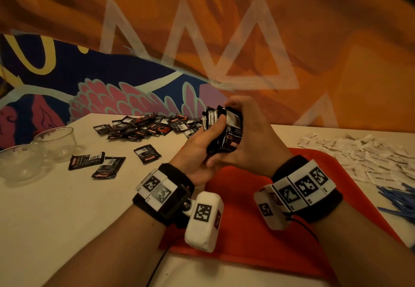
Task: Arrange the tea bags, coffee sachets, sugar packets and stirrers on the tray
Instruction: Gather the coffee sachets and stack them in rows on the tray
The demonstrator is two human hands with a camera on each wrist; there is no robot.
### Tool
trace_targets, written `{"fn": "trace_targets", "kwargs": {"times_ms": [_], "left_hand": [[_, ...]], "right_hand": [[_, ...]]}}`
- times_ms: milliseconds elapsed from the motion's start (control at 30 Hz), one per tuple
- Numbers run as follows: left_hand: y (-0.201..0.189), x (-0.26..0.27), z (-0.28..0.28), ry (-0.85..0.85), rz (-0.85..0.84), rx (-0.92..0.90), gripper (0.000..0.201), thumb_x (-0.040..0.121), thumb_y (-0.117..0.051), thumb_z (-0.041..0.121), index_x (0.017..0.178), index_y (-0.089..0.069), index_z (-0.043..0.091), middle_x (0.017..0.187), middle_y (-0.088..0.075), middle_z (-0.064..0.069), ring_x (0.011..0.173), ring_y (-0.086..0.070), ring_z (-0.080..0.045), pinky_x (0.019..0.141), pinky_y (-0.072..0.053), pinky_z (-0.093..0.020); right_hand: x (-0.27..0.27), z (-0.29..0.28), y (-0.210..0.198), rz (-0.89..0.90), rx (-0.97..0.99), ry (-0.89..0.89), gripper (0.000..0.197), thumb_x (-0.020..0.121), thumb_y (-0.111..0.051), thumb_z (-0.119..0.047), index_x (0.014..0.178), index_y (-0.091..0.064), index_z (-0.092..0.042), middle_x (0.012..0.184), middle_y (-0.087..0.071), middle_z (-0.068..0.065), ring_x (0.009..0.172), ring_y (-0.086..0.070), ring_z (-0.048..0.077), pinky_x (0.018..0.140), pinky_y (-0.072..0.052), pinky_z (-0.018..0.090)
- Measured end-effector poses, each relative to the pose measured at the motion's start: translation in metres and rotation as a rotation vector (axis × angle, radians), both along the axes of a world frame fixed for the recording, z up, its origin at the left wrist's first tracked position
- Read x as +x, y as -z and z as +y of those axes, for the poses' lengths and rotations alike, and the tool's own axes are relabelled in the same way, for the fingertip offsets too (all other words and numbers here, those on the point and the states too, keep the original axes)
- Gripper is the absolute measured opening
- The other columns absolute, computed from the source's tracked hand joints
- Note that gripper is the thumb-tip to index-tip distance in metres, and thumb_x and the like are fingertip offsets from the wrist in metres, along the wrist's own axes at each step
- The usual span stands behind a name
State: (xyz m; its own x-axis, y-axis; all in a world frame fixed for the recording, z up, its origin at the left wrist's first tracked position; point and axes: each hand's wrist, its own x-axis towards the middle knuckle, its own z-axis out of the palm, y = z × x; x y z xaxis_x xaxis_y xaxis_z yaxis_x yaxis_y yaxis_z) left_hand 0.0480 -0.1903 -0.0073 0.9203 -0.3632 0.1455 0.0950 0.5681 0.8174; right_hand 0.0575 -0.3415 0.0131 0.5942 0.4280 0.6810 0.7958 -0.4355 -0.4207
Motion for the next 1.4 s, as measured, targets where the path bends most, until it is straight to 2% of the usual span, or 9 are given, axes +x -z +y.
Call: {"fn": "trace_targets", "kwargs": {"times_ms": [167, 300, 433, 533, 733, 933, 1067, 1233, 1400], "left_hand": [[0.0, 0.001, 0.004, 0.046, -0.008, 0.009, 0.073, 0.07, -0.083, 0.047, 0.128, -0.058, 0.01, 0.108, -0.07, -0.01, 0.098, -0.07, -0.023, 0.075, -0.059, -0.03], [0.004, 0.001, 0.0, 0.023, -0.046, 0.052, 0.101, 0.062, -0.088, 0.051, 0.142, -0.045, 0.006, 0.119, -0.067, -0.014, 0.11, -0.068, -0.027, 0.083, -0.059, -0.035], [0.006, 0.0, -0.005, 0.035, -0.041, 0.142, 0.082, 0.049, -0.089, 0.061, 0.115, -0.069, 0.017, 0.114, -0.072, -0.009, 0.109, -0.069, -0.025, 0.084, -0.06, -0.04], [0.006, 0.0, -0.004, 0.047, -0.037, 0.17, 0.071, 0.046, -0.089, 0.064, 0.102, -0.078, 0.021, 0.116, -0.072, -0.009, 0.111, -0.068, -0.025, 0.093, -0.055, -0.041], [0.003, -0.004, 0.001, 0.076, 0.035, 0.082, 0.051, 0.072, -0.081, 0.036, 0.115, -0.067, 0.012, 0.109, -0.068, -0.01, 0.102, -0.068, -0.026, 0.083, -0.055, -0.039], [0.005, -0.002, 0.001, 0.092, 0.143, 0.105, 0.023, 0.069, -0.057, 0.009, 0.091, -0.062, 0.005, 0.08, -0.061, -0.008, 0.067, -0.063, -0.02, 0.052, -0.051, -0.026], [0.004, 0.001, 0.0, 0.036, 0.182, 0.093, 0.036, 0.065, -0.054, 0.005, 0.101, -0.056, 0.005, 0.087, -0.058, -0.009, 0.075, -0.06, -0.022, 0.068, -0.049, -0.033], [0.0, 0.003, 0.009, -0.057, 0.072, 0.094, 0.053, 0.072, -0.057, 0.001, 0.125, -0.06, 0.001, 0.105, -0.068, -0.016, 0.091, -0.067, -0.026, 0.071, -0.059, -0.033], [0.001, 0.004, 0.011, -0.132, 0.015, 0.156, 0.047, 0.083, -0.059, 0.001, 0.13, -0.06, 0.005, 0.109, -0.07, -0.014, 0.099, -0.068, -0.028, 0.074, -0.059, -0.034]], "right_hand": [[-0.003, 0.001, -0.002, 0.054, -0.037, -0.005, 0.101, 0.046, -0.094, -0.049, 0.125, -0.035, -0.03, 0.115, -0.046, -0.02, 0.108, -0.054, 0.004, 0.093, -0.05, 0.023], [0.002, 0.001, 0.0, 0.048, -0.164, -0.017, 0.103, 0.048, -0.091, -0.055, 0.135, -0.04, -0.033, 0.126, -0.049, -0.009, 0.117, -0.05, 0.013, 0.099, -0.047, 0.035], [-0.002, -0.004, -0.002, 0.022, -0.228, 0.054, 0.073, 0.056, -0.079, -0.054, 0.123, -0.055, -0.038, 0.104, -0.045, -0.002, 0.095, -0.049, 0.014, 0.078, -0.05, 0.029], [-0.005, -0.003, -0.005, -0.005, -0.203, 0.012, 0.067, 0.058, -0.076, -0.045, 0.121, -0.06, -0.03, 0.109, -0.049, 0.0, 0.099, -0.051, 0.014, 0.081, -0.049, 0.025], [-0.007, -0.001, -0.006, 0.046, -0.256, -0.017, 0.106, 0.058, -0.087, -0.032, 0.146, -0.029, -0.033, 0.132, -0.054, -0.003, 0.12, -0.051, 0.016, 0.098, -0.048, 0.039], [-0.004, 0.003, 0.0, 0.055, -0.428, 0.115, 0.136, 0.052, -0.092, -0.049, 0.152, 0.0, -0.041, 0.149, -0.04, -0.004, 0.13, -0.04, 0.019, 0.107, -0.038, 0.041], [-0.003, -0.001, -0.002, 0.182, -0.355, 0.019, 0.14, 0.045, -0.092, -0.055, 0.154, -0.006, -0.037, 0.156, -0.024, -0.011, 0.142, -0.025, 0.01, 0.116, -0.026, 0.032], [0.005, -0.012, -0.006, 0.433, 0.093, 0.069, 0.104, 0.057, -0.083, -0.057, 0.146, -0.034, -0.033, 0.144, -0.044, -0.009, 0.119, -0.054, 0.006, 0.091, -0.053, 0.032], [0.013, -0.011, -0.001, 0.539, 0.289, -0.011, 0.023, 0.078, -0.081, -0.01, 0.092, -0.069, -0.025, 0.088, -0.073, -0.004, 0.072, -0.066, -0.002, 0.06, -0.049, 0.016]]}}
